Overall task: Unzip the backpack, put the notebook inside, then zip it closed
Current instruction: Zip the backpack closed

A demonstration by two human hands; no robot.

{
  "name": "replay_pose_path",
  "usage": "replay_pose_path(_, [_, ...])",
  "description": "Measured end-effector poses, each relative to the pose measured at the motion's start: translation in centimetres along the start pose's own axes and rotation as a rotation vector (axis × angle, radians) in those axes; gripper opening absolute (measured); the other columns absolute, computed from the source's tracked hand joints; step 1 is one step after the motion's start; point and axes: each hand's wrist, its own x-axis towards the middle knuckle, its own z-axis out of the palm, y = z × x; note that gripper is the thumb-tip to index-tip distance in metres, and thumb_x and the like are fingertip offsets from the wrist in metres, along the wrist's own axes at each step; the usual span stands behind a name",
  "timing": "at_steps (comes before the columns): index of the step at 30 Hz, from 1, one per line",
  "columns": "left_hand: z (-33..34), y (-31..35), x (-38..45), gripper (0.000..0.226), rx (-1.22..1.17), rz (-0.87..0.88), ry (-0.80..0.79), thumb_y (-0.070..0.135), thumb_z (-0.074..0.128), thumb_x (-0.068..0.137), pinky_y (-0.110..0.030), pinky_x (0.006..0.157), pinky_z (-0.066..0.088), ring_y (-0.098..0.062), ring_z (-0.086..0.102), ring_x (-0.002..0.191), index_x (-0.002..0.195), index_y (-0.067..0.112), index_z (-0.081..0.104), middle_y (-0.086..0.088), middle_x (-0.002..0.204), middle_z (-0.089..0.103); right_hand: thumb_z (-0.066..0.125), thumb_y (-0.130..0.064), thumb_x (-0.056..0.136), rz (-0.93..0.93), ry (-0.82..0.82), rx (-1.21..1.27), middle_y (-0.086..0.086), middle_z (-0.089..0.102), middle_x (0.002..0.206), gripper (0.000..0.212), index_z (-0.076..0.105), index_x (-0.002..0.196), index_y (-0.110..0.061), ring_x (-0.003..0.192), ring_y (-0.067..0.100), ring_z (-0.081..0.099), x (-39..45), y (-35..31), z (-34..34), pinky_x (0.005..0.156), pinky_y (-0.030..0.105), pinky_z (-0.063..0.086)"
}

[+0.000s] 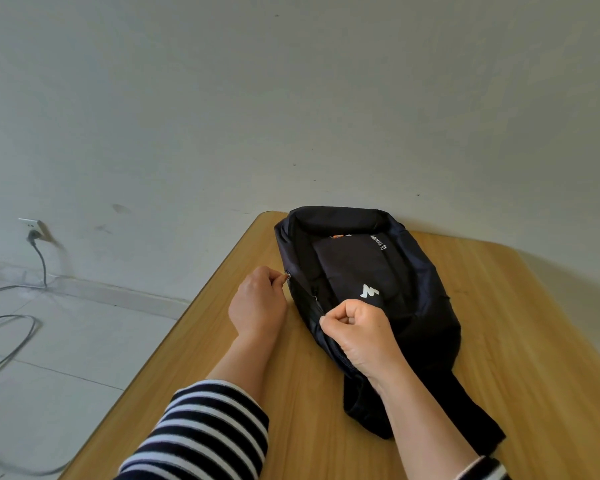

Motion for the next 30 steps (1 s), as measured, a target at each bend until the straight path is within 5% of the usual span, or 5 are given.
replay_pose_path(13, [0.4,-0.2,0.9,0.018,-0.004,-0.057,-0.044,0.029,0.054,0.092,-0.026,0.054,0.042,-0.016,0.057,0.074,0.090,0.016,0.066,0.001,0.084,0.064,0.061,-0.017,0.077,0.006,0.028,-0.131,-0.007,0.050,0.041,0.014,0.058,0.064,-0.019,0.043,0.009,0.045,-0.5,-0.1,0.9,0.051,0.033,0.044])
replay_pose_path(18, [-0.1,0.9,-0.7,0.040,-0.046,-0.076,-0.101,0.044,0.041,0.096,-0.025,0.060,0.046,-0.018,0.062,0.082,0.112,0.017,0.065,-0.001,0.094,0.067,0.060,-0.032,0.084,-0.070,0.030,-0.272,-0.007,0.055,0.050,0.015,0.060,0.072,-0.023,0.056,0.012,0.057,-1.2,-0.8,1.0,0.067,0.040,0.056])
replay_pose_path(25, [-1.8,2.7,-5.1,0.074,-0.223,-0.252,-0.295,0.061,0.056,0.079,-0.045,0.107,0.037,-0.028,0.038,0.132,0.138,0.022,0.036,-0.002,0.136,0.052,0.055,-0.042,0.087,-0.081,0.327,-0.505,-0.013,0.066,0.101,0.025,0.063,0.108,-0.031,0.112,0.019,0.055,-1.3,-1.7,-3.6,0.096,0.041,0.044])
replay_pose_path(28, [-2.1,3.6,-6.7,0.082,-0.101,-0.205,-0.346,0.058,0.058,0.078,-0.045,0.113,0.022,-0.029,0.028,0.138,0.145,0.022,0.025,0.000,0.143,0.045,0.053,-0.041,0.088,0.142,0.299,-0.616,-0.003,0.032,0.151,0.045,0.048,0.132,-0.036,0.136,0.029,0.032,-1.2,-0.7,-6.4,0.110,0.046,0.028])
replay_pose_path(30, [-2.0,4.0,-7.2,0.090,-0.053,-0.163,-0.380,0.057,0.059,0.079,-0.045,0.115,0.017,-0.028,0.025,0.141,0.148,0.020,0.016,0.000,0.149,0.039,0.051,-0.041,0.089,0.219,0.195,-0.586,0.000,0.012,0.160,0.052,0.038,0.140,-0.038,0.140,0.030,0.027,-1.5,0.1,-7.6,0.114,0.045,0.022])
